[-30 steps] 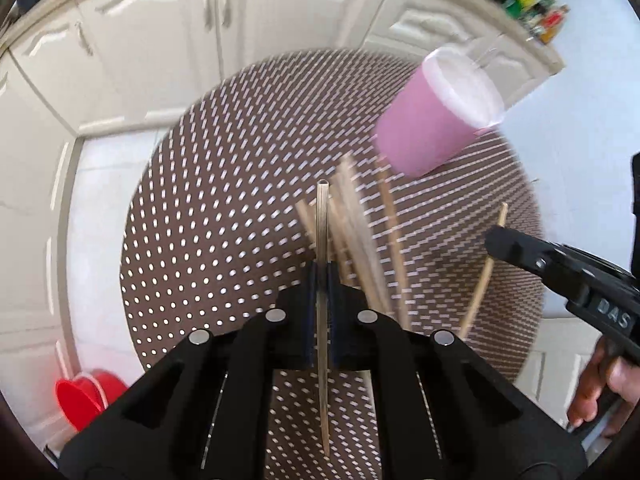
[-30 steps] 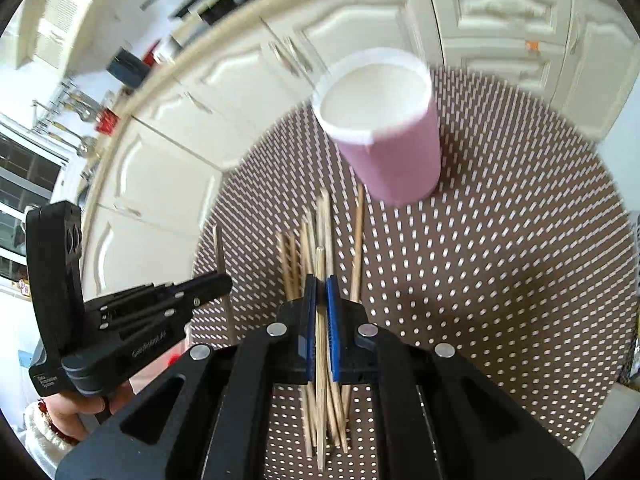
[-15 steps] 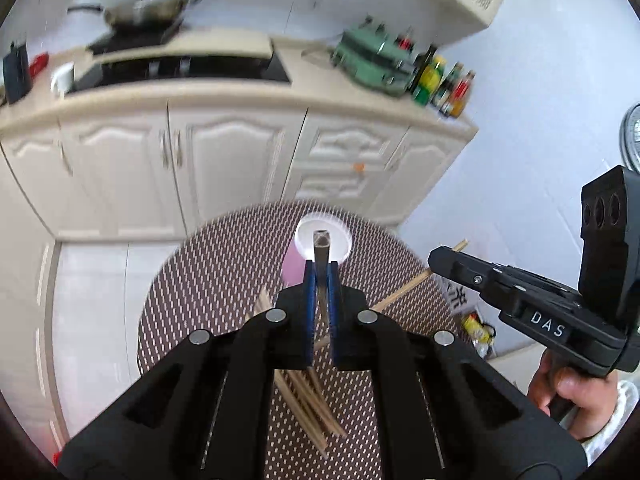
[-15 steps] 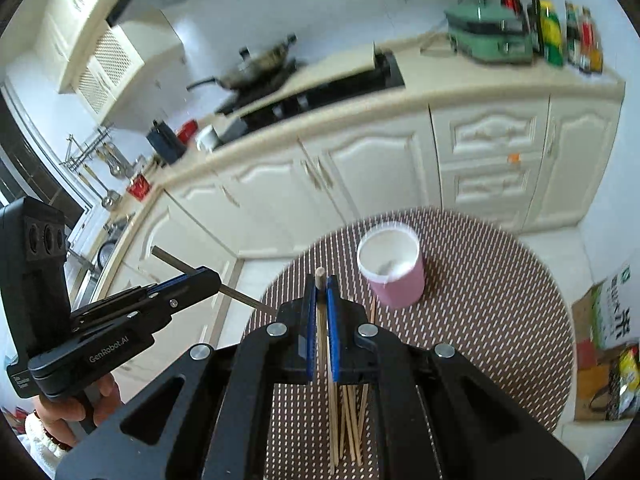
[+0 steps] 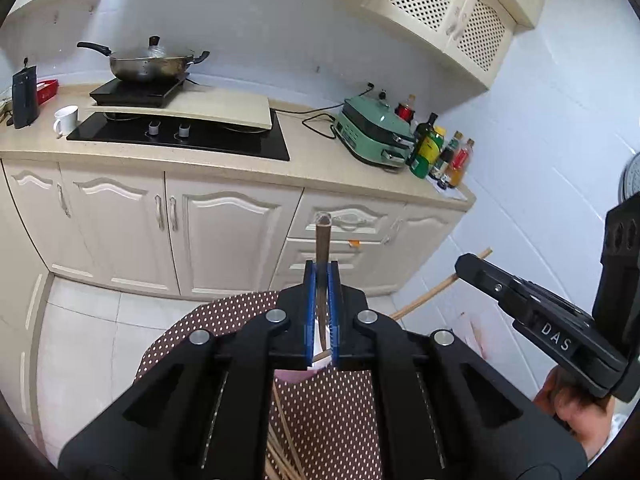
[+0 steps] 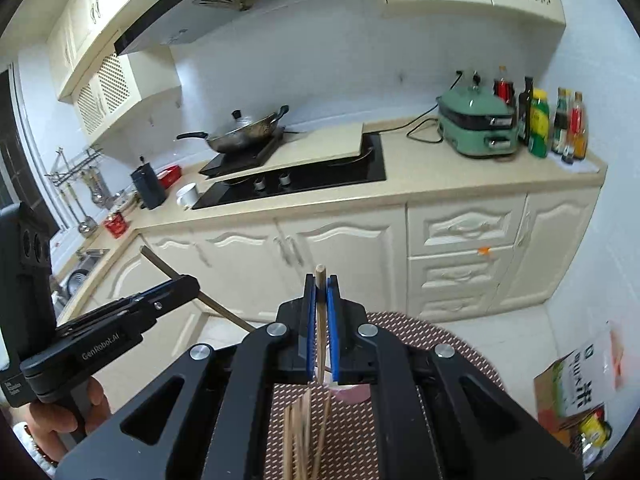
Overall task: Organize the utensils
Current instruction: 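Lift both held chopsticks and carry them above the pink cup, then open the right gripper over the cup while the left gripper opens too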
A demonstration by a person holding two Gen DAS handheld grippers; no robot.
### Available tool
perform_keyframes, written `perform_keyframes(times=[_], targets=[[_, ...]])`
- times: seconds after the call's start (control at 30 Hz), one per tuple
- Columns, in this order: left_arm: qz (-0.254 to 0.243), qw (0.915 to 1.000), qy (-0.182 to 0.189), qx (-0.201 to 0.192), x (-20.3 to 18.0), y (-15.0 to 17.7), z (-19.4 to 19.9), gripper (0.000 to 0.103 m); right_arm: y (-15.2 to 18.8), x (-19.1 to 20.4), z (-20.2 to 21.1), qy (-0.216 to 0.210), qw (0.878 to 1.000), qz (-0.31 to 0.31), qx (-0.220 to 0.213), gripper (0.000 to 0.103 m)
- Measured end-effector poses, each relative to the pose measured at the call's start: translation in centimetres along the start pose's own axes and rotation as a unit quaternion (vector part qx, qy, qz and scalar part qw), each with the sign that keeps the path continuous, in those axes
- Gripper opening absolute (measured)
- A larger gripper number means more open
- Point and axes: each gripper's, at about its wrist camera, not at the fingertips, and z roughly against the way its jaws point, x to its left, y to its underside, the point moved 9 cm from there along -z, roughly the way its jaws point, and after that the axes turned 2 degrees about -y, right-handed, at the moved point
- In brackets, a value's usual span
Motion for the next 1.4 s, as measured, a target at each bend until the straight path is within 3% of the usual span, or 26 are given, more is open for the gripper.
perform_keyframes(times=[0.2, 0.43, 0.77, 1.2, 1.23, 1.3, 1.33, 1.37, 1.4], targets=[[0.005, 0.9996, -0.015, 0.024, 1.1, 1.2, -3.5, 0.006, 1.2, -1.3, -1.9, 0.011, 1.0, -0.001, 0.017, 0.004], [0.011, 0.9963, -0.029, 0.08, 2.8, 5.5, -6.2, 0.006, 4.0, -2.2, -3.1, 0.012, 0.998, -0.023, 0.053, 0.004], [0.0, 0.9918, -0.029, 0.124, 3.2, 9.3, -7.2, 0.006, 9.0, -2.4, -4.2, 0.017, 0.993, -0.043, 0.108, 0.004], [-0.025, 0.9864, -0.048, 0.155, 2.9, 11.7, -7.5, 0.009, 11.7, -2.3, -4.5, 0.013, 0.988, -0.068, 0.141, 0.009], [-0.026, 0.9861, -0.05, 0.157, 2.9, 11.7, -7.4, 0.011, 11.8, -2.2, -4.4, 0.013, 0.988, -0.068, 0.14, 0.011], [-0.027, 0.9857, -0.054, 0.158, 3.0, 11.8, -7.3, 0.028, 11.8, -2.2, -4.2, 0.016, 0.987, -0.073, 0.14, 0.032], [-0.028, 0.986, -0.057, 0.154, 3.1, 11.8, -7.0, 0.051, 11.7, -2.1, -4.0, 0.018, 0.988, -0.074, 0.137, 0.035], [-0.028, 0.9867, -0.061, 0.148, 3.1, 11.6, -6.8, 0.06, 11.7, -2.0, -3.9, 0.018, 0.988, -0.074, 0.135, 0.037], [-0.028, 0.9877, -0.06, 0.141, 3.1, 11.4, -6.5, 0.06, 11.6, -2.0, -3.7, 0.019, 0.988, -0.073, 0.132, 0.038]])
